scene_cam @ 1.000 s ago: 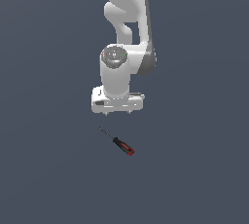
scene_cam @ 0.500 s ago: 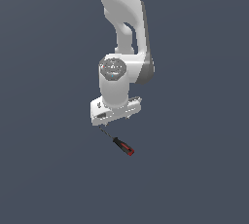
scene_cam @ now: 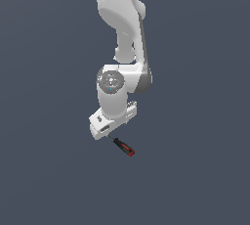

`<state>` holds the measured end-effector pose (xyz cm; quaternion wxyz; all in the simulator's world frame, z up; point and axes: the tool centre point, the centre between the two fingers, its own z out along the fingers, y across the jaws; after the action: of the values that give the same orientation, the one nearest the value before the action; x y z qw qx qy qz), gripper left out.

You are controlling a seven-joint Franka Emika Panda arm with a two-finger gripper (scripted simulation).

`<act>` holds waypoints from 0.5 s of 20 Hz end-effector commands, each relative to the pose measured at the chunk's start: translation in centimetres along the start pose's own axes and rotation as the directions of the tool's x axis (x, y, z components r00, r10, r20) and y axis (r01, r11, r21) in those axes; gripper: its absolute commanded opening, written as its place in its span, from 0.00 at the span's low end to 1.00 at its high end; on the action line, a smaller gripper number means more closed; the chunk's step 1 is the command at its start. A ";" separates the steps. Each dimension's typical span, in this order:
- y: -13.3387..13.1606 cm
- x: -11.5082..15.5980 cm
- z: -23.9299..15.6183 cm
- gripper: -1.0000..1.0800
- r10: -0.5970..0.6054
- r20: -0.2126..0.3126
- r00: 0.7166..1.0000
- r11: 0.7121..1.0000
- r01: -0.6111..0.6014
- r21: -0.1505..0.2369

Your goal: Pick up the object and move it to a goal position.

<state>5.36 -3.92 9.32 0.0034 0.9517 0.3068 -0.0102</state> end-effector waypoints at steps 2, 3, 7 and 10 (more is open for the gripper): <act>0.7 0.5 0.8 0.96 -0.094 -0.005 0.996 0.996 0.094 -0.001; 0.8 0.7 1.0 0.96 -0.118 -0.007 0.993 0.993 0.118 -0.001; 1.4 1.1 1.8 0.96 -0.198 -0.012 0.980 0.980 0.198 -0.003; 1.7 1.3 2.2 0.96 -0.244 -0.016 0.970 0.970 0.244 -0.004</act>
<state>7.18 -4.53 7.31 0.0009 0.9122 0.4097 -0.0037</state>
